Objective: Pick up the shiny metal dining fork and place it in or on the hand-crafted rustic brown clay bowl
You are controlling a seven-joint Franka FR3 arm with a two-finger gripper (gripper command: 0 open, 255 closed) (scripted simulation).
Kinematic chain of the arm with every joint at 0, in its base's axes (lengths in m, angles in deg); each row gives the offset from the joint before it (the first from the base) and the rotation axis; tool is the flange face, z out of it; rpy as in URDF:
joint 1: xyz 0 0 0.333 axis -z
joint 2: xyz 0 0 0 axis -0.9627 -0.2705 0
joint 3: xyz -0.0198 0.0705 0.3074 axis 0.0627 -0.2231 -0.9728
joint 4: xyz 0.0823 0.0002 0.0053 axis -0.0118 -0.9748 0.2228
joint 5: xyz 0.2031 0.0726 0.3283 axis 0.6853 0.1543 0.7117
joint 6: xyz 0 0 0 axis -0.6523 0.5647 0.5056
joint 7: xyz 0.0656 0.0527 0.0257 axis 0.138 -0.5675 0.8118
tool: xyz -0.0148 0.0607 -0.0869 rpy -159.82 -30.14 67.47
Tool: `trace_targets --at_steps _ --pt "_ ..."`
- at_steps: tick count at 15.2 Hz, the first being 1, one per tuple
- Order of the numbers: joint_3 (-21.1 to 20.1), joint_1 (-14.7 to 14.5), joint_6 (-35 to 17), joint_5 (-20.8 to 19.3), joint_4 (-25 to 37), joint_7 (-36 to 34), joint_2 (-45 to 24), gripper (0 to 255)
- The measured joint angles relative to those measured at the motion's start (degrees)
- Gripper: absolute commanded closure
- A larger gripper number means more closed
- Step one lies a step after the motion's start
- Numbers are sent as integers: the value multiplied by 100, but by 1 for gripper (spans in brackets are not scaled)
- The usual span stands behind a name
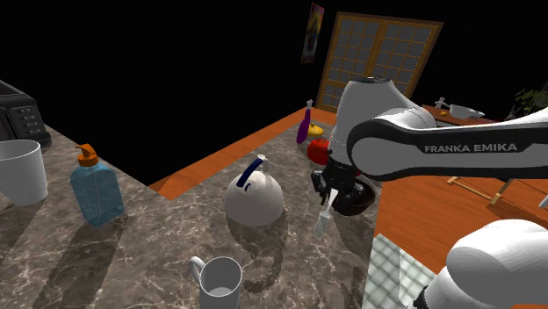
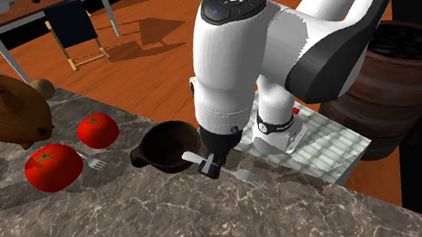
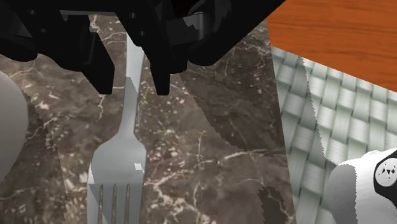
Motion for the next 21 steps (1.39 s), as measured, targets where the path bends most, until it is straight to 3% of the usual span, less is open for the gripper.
trace_targets --at_steps 12,21 --pt "343 62 994 -229 744 90 256 255" --pt "1188 725 510 -885 700 1126 -197 255"
